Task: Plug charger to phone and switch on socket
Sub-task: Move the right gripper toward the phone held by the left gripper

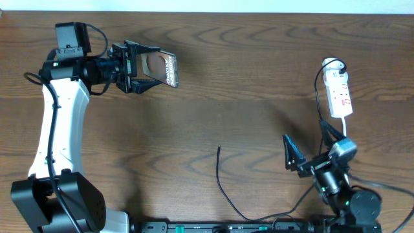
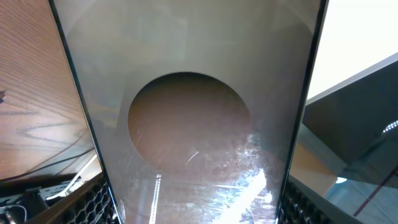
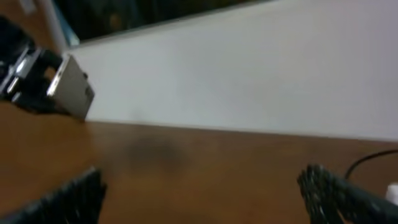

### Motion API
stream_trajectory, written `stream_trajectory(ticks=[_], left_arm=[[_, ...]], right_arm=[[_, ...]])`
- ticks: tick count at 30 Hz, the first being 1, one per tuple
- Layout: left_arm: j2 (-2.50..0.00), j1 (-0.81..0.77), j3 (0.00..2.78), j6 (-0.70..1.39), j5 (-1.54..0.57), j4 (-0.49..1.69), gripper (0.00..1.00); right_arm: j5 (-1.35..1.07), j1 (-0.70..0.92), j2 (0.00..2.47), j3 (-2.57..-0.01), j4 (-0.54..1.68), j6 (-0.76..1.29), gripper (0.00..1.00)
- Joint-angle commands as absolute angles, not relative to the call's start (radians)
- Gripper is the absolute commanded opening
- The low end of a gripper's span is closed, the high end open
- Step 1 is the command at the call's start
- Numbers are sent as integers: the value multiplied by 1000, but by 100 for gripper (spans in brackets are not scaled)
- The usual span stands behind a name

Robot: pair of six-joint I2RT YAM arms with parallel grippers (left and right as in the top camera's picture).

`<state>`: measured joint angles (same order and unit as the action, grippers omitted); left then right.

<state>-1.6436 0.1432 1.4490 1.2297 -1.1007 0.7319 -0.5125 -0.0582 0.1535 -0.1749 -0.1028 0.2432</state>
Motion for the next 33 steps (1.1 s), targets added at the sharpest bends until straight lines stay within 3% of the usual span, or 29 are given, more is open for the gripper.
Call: stream_trajectory(ticks=[1,8,11,13,20,33], left_arm=[[-1646,147,1476,1212,-1123,727,7],[-1646,147,1476,1212,-1067,728,8],[-1646,147,1476,1212,-1032,728,8],[-1646,147,1476,1212,-971,728,7],[-1646,140,1476,1212,-818,798,7],[-1646,-2,1476,1219,-485,830,7]], right_arm=[[-640,-51,372,-408,-29,273,99],[-1118,-43,926,-888,228,259,99],[-1449,-15,1138,-1010,128,247,99],[-1543,-4,1256,-1055,2,262,99],[-1351,88,1538,-1093,-364,739,99],[-984,429,1810,-1093,-431,844,99]])
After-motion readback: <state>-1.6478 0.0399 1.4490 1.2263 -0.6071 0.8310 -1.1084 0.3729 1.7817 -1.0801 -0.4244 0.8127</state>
